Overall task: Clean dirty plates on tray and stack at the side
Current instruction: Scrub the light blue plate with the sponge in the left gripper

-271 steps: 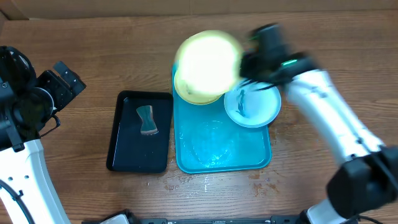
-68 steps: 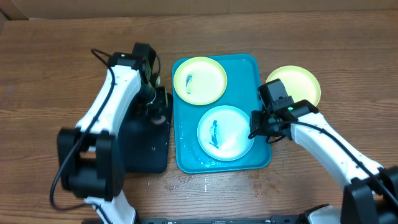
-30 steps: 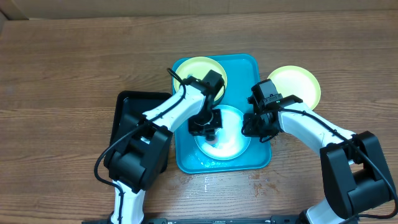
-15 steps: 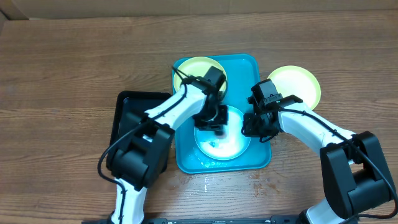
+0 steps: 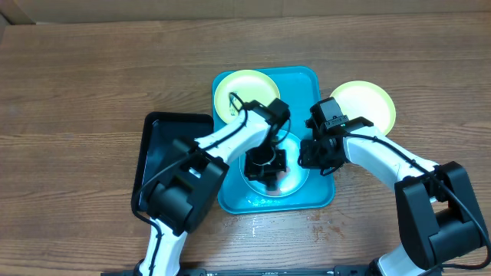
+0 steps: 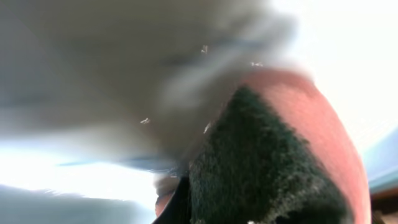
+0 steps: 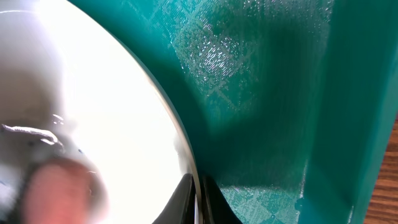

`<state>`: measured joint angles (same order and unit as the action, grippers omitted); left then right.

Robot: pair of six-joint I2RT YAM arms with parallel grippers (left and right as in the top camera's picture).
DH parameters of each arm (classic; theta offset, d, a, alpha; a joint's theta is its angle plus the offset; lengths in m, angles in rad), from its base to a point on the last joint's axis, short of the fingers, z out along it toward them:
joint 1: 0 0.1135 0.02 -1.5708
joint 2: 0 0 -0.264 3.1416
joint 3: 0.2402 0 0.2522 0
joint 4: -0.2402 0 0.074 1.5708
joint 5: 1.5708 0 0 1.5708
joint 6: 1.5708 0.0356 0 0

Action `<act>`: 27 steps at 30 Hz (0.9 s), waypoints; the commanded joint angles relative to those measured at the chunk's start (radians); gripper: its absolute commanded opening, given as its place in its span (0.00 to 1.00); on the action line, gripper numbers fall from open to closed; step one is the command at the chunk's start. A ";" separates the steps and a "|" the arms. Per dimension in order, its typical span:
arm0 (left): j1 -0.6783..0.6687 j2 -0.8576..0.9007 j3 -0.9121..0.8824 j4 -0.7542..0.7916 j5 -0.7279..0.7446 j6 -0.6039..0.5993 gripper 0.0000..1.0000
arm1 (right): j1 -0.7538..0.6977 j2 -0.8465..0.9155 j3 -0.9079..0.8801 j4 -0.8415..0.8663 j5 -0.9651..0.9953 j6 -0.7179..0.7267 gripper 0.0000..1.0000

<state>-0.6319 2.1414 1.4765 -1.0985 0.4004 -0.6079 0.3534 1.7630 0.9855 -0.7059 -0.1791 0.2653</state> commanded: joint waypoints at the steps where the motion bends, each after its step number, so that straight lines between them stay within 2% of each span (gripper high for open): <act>1: 0.058 0.036 0.013 -0.025 -0.382 -0.055 0.04 | 0.010 0.046 -0.024 -0.023 0.017 0.000 0.04; 6: 0.062 0.036 0.013 -0.025 -0.596 -0.049 0.04 | 0.010 0.046 -0.024 -0.023 0.017 0.000 0.04; 10: 0.060 0.036 0.013 -0.013 -0.602 -0.020 0.04 | 0.010 0.046 -0.024 -0.026 0.017 0.000 0.04; 16: 0.060 0.037 0.013 0.084 -0.307 0.104 0.04 | 0.010 0.046 -0.024 -0.025 0.017 0.000 0.04; 22: 0.039 0.045 -0.001 0.219 0.097 0.140 0.04 | 0.010 0.046 -0.024 -0.025 0.017 0.000 0.04; 25: 0.005 0.057 -0.010 0.262 0.197 0.140 0.04 | 0.010 0.046 -0.024 -0.027 0.017 0.000 0.04; 27: -0.016 0.062 -0.010 0.260 0.190 0.143 0.04 | 0.010 0.046 -0.024 -0.030 0.017 0.000 0.04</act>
<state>-0.6022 2.1490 1.5013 -0.8360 0.4587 -0.4969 0.3534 1.7638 0.9867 -0.7086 -0.1795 0.2657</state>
